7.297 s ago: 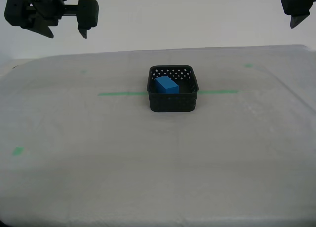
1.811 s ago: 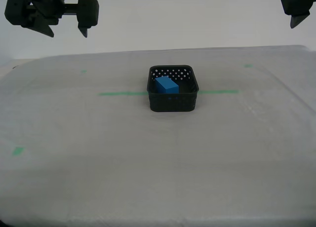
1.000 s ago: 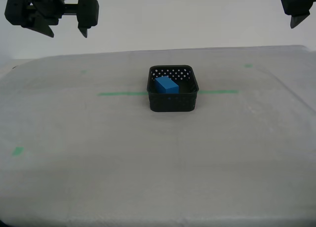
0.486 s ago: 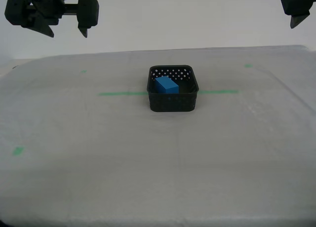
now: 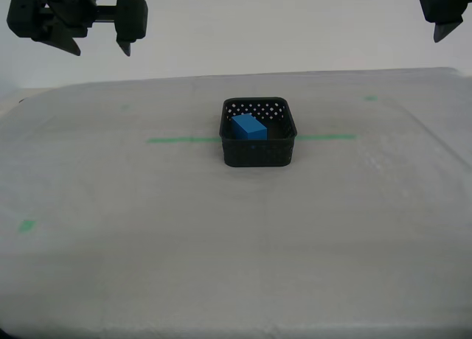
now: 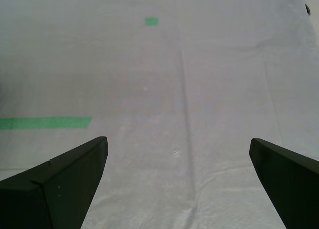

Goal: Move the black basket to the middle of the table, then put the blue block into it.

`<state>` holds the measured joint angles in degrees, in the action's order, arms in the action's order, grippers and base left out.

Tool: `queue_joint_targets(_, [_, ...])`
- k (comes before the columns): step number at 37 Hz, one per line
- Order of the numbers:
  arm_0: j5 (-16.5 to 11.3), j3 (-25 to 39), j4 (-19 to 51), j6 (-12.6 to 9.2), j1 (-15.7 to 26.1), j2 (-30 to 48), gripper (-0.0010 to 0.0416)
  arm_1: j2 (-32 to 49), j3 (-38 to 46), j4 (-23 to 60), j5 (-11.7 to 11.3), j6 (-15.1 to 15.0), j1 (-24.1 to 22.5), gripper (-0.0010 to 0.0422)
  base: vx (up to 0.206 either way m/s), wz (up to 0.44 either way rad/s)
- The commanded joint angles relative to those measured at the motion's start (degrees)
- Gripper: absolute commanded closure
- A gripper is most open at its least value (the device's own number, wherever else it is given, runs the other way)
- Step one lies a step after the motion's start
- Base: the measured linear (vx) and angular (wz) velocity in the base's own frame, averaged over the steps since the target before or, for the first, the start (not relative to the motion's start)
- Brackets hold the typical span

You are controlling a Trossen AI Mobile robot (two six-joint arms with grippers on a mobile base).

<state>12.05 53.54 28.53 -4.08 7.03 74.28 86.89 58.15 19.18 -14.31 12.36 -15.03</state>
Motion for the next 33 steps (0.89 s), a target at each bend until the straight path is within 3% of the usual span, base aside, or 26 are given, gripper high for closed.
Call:
queue_joint_targets(1, [0.1, 0.0, 0.0, 0.0, 0.0, 0.0, 0.0007, 0.0, 0.0, -0.1, -0.2, 0.0, 0.0, 0.0012, 0.0, 0.0])
queue_joint_targets(33, [0.1, 0.0, 0.0, 0.0, 0.0, 0.0, 0.0007, 0.0, 0.0, -0.1, -0.2, 0.0, 0.0, 0.0012, 0.0, 0.0])
